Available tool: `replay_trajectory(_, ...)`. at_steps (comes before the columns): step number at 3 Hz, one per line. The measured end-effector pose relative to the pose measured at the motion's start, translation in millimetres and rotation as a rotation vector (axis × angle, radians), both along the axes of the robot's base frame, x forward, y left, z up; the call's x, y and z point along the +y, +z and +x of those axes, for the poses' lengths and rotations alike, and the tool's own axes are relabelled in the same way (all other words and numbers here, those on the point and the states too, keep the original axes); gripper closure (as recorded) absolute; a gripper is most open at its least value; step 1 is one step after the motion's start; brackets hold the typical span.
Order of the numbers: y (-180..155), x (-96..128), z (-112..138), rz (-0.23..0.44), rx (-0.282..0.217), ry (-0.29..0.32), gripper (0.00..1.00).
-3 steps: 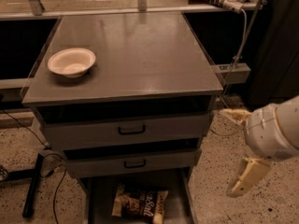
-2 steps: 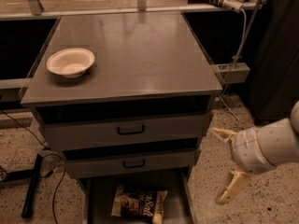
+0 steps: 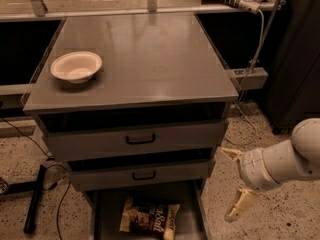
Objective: Pick brown chip bag from bottom drawer and place on counter
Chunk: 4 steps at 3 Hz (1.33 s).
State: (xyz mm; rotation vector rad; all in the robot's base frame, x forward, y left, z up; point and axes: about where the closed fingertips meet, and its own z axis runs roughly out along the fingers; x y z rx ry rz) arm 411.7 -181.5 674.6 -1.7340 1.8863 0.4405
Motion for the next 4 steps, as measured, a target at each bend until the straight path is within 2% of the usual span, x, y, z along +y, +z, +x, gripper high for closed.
replay_trajectory(1,-17,4,6,-0.007,0.01,-0.006,0.0)
replay_trajectory(2,-62,15,19,0.004,0.02,-0.013,0.0)
replay_trajectory(3,-125,25,26,-0.024,0.009,-0.02,0.0)
replay_trajectory(4,-171,33,38,-0.033,-0.06,-0.036,0.0)
